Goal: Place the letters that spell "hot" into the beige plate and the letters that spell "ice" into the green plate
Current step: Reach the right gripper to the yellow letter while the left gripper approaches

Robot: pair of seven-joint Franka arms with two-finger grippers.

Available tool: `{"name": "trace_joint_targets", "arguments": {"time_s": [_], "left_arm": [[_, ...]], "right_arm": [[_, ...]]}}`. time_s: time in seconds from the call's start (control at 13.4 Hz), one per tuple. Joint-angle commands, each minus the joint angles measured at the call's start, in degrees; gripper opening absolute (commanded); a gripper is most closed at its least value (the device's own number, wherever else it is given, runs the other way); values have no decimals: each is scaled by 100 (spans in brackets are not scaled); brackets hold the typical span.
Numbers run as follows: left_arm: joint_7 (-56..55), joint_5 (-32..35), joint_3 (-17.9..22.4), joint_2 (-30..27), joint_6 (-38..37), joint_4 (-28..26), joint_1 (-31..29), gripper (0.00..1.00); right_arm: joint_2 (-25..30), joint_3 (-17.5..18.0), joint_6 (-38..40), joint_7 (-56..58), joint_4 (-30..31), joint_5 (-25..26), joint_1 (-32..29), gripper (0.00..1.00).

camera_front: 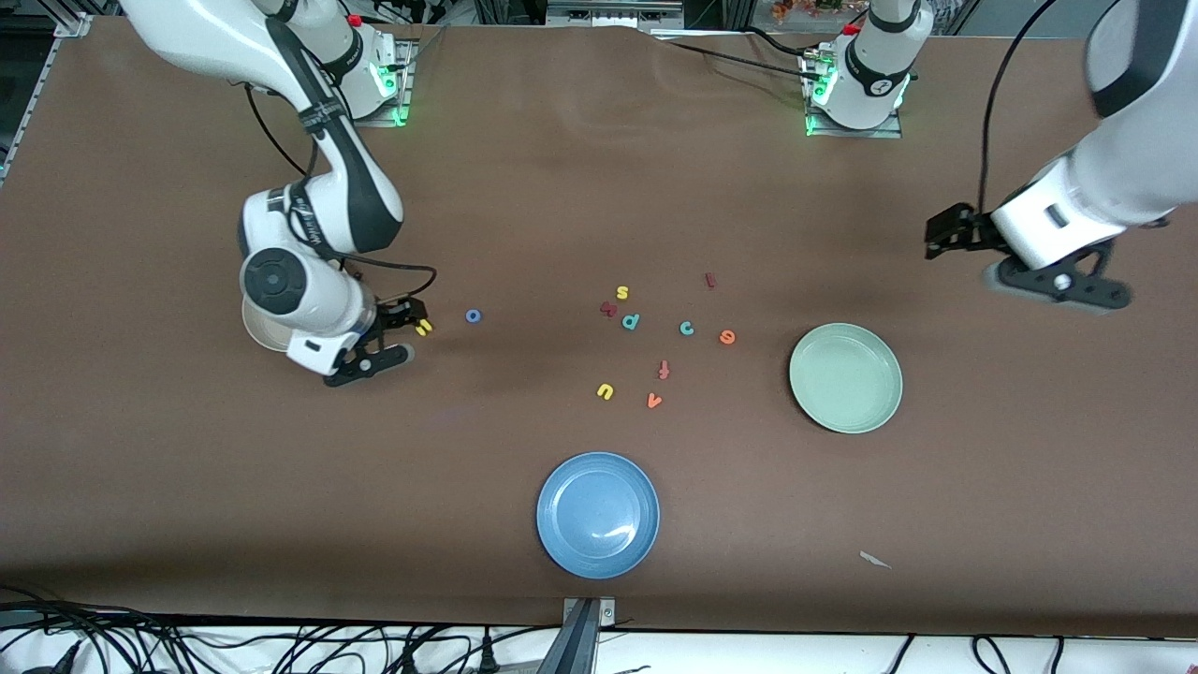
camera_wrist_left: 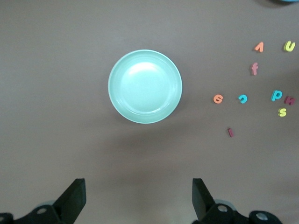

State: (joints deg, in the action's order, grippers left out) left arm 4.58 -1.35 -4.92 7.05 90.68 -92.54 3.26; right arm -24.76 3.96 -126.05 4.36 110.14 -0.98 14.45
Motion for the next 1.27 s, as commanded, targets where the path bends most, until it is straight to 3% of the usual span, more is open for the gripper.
{"name": "trace_joint_targets", "arguments": {"time_s": [0.0,0.22,0.3,0.6,0.75,0.97,1.2], "left_arm": [[61,-234,-17,716,54,245,322,100],[52,-155,-26,1358,800,412,744,100],[95,-155,-26,1578,1159,386,868,100],[113,-216,-26,2483,2399,307,1238,100],[61,-173,-26,2783,2673,184,1457,100],[52,-164,-26,2662,3164,-551,1519,92],[8,-181,-140,2433,4095,-1475,1528,84]], "right_arm": [[129,113,-367,293,438,-60,-21,98],[-11,113,-420,382,473,-43,-21,90],[-55,113,-473,399,517,-8,-21,82],[-99,113,-1096,399,877,1,-4,81],[-178,122,-1464,399,1017,-8,5,81],[-214,122,-1739,382,1124,-8,5,80],[-275,113,-1957,364,1176,-8,57,72]]}}
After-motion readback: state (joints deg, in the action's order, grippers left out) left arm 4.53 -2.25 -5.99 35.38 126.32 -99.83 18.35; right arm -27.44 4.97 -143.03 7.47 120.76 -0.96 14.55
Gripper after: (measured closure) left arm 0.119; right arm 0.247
